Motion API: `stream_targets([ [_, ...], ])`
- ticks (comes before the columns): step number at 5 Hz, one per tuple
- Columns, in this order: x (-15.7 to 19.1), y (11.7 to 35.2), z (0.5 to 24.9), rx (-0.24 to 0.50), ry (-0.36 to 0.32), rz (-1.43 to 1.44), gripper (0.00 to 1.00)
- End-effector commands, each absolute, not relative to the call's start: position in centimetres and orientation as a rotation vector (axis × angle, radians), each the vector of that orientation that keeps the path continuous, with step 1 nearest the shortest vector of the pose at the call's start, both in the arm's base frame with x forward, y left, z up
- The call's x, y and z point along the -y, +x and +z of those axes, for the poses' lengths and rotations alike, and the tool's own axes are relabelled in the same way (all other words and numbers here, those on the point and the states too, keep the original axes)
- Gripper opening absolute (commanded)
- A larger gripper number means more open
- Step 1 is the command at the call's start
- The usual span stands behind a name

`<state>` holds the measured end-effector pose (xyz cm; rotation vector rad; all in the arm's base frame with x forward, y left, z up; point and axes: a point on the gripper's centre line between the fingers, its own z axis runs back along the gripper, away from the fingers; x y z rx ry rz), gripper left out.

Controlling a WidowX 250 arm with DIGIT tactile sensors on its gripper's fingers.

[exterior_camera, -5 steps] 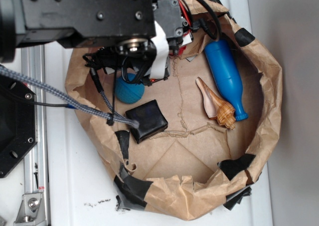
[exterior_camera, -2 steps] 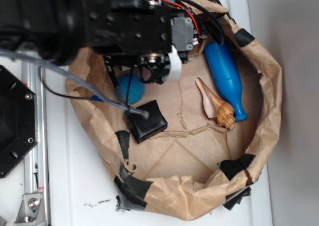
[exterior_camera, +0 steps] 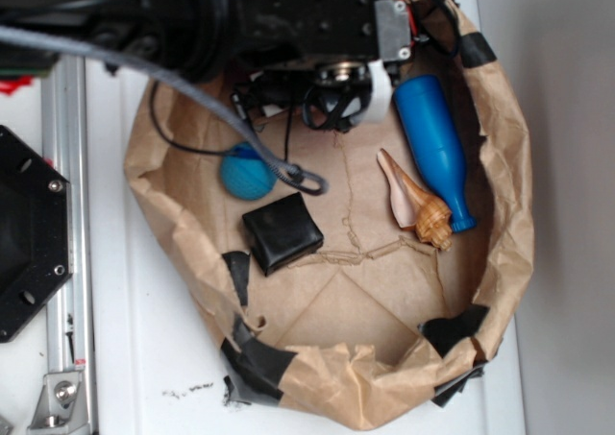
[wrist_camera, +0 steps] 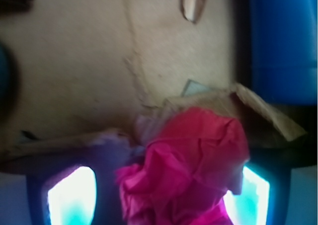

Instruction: Grab the red paper.

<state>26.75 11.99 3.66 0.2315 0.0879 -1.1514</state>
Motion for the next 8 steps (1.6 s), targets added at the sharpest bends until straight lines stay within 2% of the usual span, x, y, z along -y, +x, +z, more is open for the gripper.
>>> stream_targets([
  [1, -14.1, 27.4, 5.0, -0.134, 0.253, -1.085, 1.00],
  [2, -14.0, 26.8, 4.2, -0.167, 0.257, -1.093, 1.00],
  [3, -14.2, 26.5, 3.6, -0.169, 0.277, -1.072, 0.00],
  [4, -13.7, 26.7, 3.7, -0.148, 0.283, -1.044, 0.00],
  [5, -12.5, 27.4, 4.8, -0.159, 0.222, -0.993, 0.00],
  [6, -8.3, 28.9, 10.0, -0.004, 0.038, -0.849, 0.00],
  [7, -4.3, 30.0, 14.4, 0.053, -0.040, -0.759, 0.00],
  [8, -2.2, 29.7, 17.6, 0.080, -0.058, -0.616, 0.00],
])
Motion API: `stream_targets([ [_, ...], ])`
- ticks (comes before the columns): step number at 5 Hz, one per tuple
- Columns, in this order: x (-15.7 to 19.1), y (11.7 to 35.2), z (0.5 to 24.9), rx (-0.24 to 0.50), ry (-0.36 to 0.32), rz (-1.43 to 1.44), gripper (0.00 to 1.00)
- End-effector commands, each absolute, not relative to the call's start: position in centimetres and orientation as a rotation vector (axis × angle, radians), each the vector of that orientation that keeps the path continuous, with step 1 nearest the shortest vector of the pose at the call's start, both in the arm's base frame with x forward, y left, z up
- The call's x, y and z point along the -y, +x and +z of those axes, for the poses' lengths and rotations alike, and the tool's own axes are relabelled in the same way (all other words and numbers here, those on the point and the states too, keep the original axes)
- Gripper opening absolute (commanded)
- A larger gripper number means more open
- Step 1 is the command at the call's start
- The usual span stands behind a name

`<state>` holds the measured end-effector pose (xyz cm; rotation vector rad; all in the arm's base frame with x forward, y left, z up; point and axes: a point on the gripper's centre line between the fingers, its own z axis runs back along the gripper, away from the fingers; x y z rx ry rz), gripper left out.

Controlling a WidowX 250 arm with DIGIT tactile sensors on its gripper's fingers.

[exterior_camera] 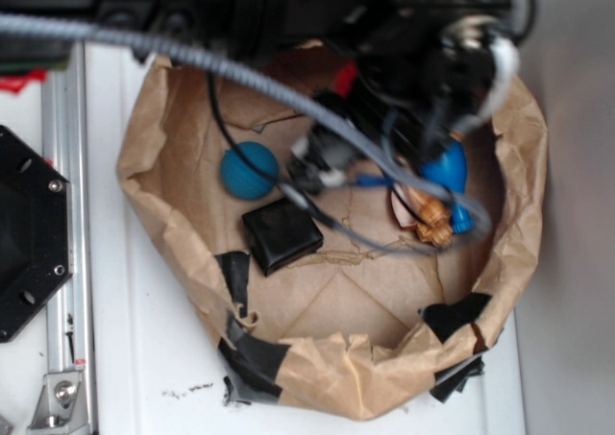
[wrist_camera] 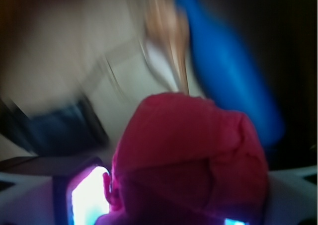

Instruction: Grab the red paper.

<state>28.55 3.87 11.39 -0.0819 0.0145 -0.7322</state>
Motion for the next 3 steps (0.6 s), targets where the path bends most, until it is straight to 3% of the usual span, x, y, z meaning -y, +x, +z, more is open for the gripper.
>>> stream_targets([
  [1, -1.5, 29.0, 18.5, 0.132, -0.120, -0.545, 0.00],
  [3, 0.1, 28.5, 17.7, 0.229, -0.105, -0.624, 0.00],
])
